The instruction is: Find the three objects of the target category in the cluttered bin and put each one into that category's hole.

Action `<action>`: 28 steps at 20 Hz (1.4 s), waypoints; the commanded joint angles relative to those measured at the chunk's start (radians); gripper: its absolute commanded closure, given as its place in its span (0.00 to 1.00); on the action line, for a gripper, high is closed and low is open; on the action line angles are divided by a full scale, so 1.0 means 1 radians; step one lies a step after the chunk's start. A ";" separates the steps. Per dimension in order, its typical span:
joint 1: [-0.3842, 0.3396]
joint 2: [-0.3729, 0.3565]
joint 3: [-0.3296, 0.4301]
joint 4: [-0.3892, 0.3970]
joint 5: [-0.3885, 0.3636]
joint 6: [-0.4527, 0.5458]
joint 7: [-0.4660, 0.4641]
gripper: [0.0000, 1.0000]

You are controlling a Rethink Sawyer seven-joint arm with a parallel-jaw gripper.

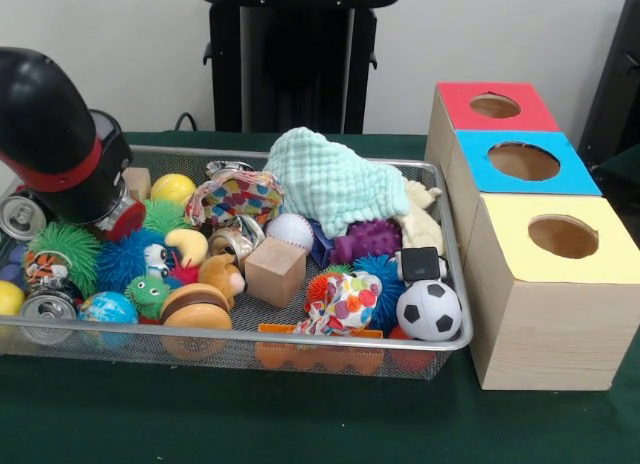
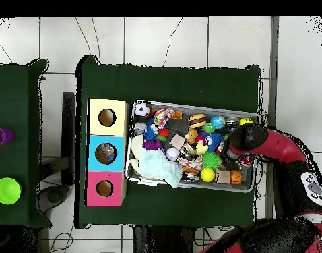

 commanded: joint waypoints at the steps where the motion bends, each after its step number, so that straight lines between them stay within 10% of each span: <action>1: 0.011 0.229 0.092 -0.030 -0.099 -0.461 -0.087 0.00; 15: 0.173 0.061 0.032 0.201 0.138 -0.491 0.381 0.00; 28: 0.302 0.075 -0.046 0.224 0.337 -0.632 0.521 0.00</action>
